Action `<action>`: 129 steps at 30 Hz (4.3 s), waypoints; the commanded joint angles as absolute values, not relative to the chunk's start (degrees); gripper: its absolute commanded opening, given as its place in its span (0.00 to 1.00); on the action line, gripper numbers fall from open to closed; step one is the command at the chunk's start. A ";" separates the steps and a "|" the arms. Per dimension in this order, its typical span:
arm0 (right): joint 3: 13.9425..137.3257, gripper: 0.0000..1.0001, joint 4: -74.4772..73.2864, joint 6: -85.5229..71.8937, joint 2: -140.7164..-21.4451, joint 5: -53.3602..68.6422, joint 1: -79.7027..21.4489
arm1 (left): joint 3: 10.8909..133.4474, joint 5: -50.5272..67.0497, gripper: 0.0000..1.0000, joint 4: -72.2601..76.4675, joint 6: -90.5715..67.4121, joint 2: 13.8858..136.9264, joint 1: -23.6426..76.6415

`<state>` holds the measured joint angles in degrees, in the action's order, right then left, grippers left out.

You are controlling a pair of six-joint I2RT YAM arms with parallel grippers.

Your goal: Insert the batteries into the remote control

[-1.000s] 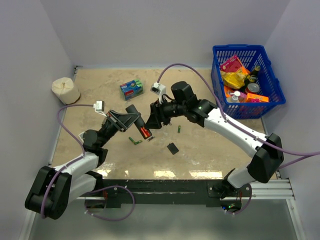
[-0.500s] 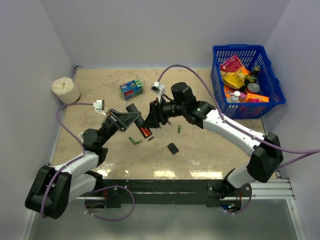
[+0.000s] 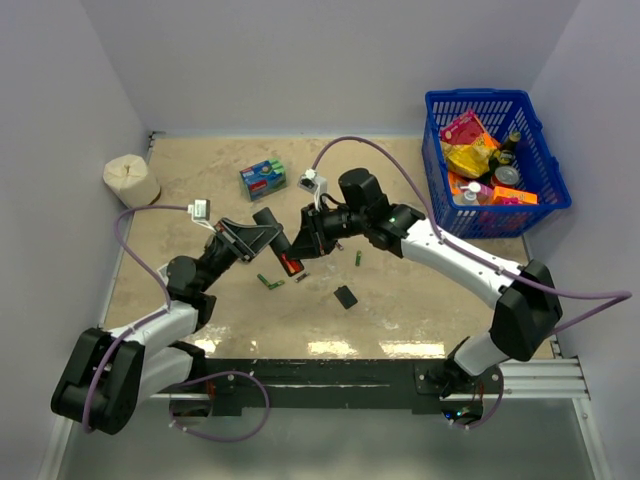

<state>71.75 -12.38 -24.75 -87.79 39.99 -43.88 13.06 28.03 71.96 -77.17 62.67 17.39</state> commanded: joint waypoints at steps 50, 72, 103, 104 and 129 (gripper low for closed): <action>53.26 0.54 -27.77 -20.13 -87.10 -8.00 -52.38 | 16.35 8.52 0.00 19.16 -53.35 40.25 17.23; 55.55 0.46 -29.70 -21.71 -96.68 -11.51 -55.46 | 15.12 10.02 0.00 20.39 -54.23 39.55 17.23; 55.19 0.26 -30.85 -24.79 -101.69 -7.64 -55.63 | 13.80 12.48 0.00 23.98 -55.28 41.13 17.23; 55.28 0.24 -31.28 -24.44 -101.34 -8.60 -55.63 | 13.54 12.83 0.00 24.78 -55.72 41.31 17.23; 69.96 0.18 -31.12 -20.21 -81.22 -9.06 -59.50 | 5.98 18.20 0.00 58.09 -63.99 55.37 18.19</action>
<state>66.61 -32.47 -20.25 -83.83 -9.67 -58.54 6.46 18.81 50.41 -63.02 55.31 17.56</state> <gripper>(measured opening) 0.404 0.212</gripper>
